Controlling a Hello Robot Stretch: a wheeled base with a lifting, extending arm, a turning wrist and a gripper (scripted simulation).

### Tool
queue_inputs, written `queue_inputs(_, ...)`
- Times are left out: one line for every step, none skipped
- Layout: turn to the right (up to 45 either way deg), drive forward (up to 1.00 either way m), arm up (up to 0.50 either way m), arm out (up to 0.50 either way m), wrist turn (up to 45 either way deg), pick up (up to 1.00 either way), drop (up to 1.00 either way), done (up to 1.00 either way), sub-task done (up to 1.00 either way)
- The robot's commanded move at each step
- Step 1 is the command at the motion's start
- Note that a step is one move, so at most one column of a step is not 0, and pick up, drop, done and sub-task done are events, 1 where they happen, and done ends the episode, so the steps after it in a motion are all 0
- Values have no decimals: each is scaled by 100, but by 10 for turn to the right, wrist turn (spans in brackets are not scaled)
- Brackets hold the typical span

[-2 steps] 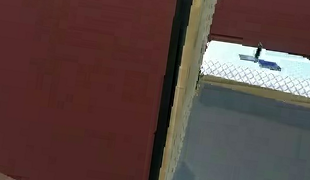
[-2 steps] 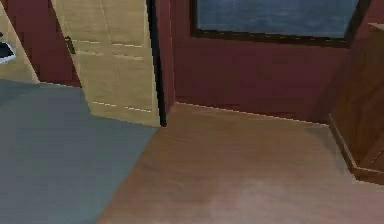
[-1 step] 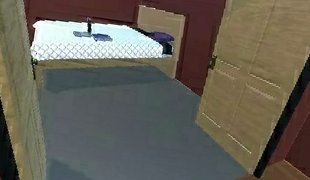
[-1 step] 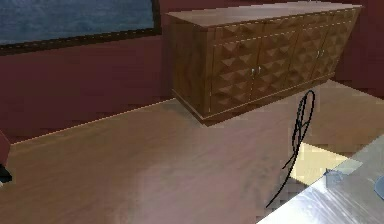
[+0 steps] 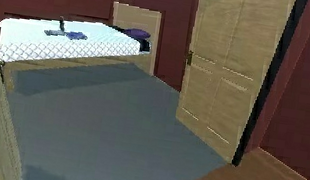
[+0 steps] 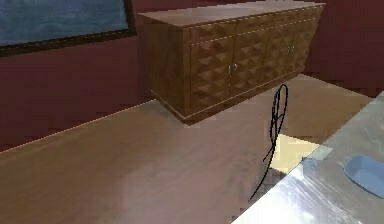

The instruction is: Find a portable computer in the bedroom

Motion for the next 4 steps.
queue_inputs(0,15,0,0,0,0,0,0,0)
queue_inputs(90,0,0,0,0,0,0,0,0)
queue_inputs(0,90,0,0,0,0,0,0,0)
queue_inputs(-420,0,0,0,0,0,0,0,0)
